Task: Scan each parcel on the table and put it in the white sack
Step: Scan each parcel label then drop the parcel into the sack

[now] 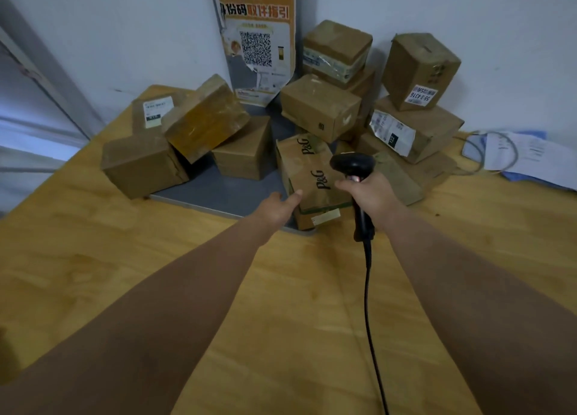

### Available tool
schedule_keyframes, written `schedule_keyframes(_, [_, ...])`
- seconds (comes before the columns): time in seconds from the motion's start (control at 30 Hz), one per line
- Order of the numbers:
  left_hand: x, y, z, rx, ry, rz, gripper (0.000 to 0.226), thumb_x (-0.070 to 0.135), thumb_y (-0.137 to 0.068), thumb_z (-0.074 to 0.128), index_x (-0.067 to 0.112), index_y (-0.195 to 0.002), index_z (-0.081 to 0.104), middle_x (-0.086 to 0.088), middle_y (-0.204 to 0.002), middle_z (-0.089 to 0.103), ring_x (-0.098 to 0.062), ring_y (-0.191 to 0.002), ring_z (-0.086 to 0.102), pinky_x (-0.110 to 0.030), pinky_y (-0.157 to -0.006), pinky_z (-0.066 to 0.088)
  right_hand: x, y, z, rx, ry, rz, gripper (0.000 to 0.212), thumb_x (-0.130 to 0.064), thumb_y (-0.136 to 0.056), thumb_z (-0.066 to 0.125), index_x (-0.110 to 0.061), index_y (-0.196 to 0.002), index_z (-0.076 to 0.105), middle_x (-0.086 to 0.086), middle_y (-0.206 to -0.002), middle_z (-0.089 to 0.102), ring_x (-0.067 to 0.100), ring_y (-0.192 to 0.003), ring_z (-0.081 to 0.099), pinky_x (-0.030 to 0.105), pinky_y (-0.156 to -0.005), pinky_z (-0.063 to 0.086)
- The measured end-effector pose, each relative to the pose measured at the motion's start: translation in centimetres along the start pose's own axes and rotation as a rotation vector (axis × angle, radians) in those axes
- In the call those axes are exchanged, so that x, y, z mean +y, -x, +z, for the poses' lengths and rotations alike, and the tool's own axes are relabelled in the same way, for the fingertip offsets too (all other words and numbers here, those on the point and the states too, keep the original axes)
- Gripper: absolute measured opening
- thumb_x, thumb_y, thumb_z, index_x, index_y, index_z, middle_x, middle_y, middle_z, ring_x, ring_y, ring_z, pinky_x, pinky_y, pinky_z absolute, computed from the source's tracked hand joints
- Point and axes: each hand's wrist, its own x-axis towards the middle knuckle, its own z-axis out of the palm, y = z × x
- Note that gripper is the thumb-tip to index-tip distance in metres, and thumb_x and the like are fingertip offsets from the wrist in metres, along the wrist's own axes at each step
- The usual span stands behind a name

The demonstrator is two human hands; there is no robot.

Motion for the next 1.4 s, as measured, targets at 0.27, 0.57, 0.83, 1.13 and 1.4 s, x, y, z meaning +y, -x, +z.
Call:
schedule_keyframes(0.27, [-0.2, 0.5, 1.5, -0.018, 0.494, -0.034, 0.044, 0.042, -0.1, 0.045, 0.027, -0.14, 0.034, 0.0, -0.119, 0.051, -0.014, -0.099, 0.054, -0.025, -0.079, 0.045, 1.4, -0.3, 0.9, -0.049, -0.194, 0.102, 0.034, -0.021, -0.084, 0.073, -0.012, -0.115, 0.063, 0.004, -0.103, 0.065, 0.019, -0.098, 0.059, 0.026, -0.07, 0.04])
schedule_keyframes(0.57, [-4.5, 5.1, -0.3, 0.028, 0.608, -0.092, 0.067, 0.032, -0.086, 0.07, 0.022, -0.136, 0.027, -0.013, -0.123, 0.056, -0.026, -0.108, 0.059, -0.036, -0.083, 0.052, 2.5, 4.3, 1.6, -0.074, -0.297, 0.034, 0.04, -0.011, -0.082, 0.075, -0.014, -0.119, 0.062, 0.002, -0.106, 0.068, 0.017, -0.1, 0.063, 0.032, -0.087, 0.049])
schedule_keyframes(0.83, [-8.7, 10.1, -6.1, 0.336, -0.263, 0.191, 0.107, 0.032, -0.064, 0.085, 0.013, -0.146, 0.019, -0.003, -0.134, 0.029, -0.022, -0.128, 0.03, -0.039, -0.108, 0.035, -0.4, 8.5, 2.3, -0.173, -0.519, 0.101, 0.041, -0.032, -0.088, 0.07, -0.006, -0.119, 0.062, 0.017, -0.102, 0.068, 0.031, -0.091, 0.069, 0.045, -0.081, 0.059])
schedule_keyframes(1.13, [-14.1, 14.3, -12.7, 0.788, -1.108, 0.83, 0.1, 0.02, -0.045, 0.086, 0.003, -0.132, 0.039, -0.017, -0.122, 0.047, -0.035, -0.109, 0.041, -0.052, -0.092, 0.047, -3.8, 12.8, 7.1, -0.257, -0.573, 0.254, 0.065, -0.051, -0.066, 0.083, -0.016, -0.116, 0.061, 0.01, -0.112, 0.068, 0.033, -0.1, 0.067, 0.05, -0.07, 0.06])
schedule_keyframes(1.4, [-19.3, 16.7, -16.1, 0.722, -1.127, 0.872, 0.083, 0.049, -0.065, 0.079, 0.007, -0.128, 0.045, -0.016, -0.123, 0.053, -0.035, -0.11, 0.051, -0.047, -0.092, 0.048, -1.2, 17.2, 13.5, -0.127, -0.569, 0.045, 0.035, -0.016, -0.08, 0.078, -0.012, -0.112, 0.064, 0.006, -0.111, 0.067, 0.023, -0.105, 0.064, 0.038, -0.081, 0.059])
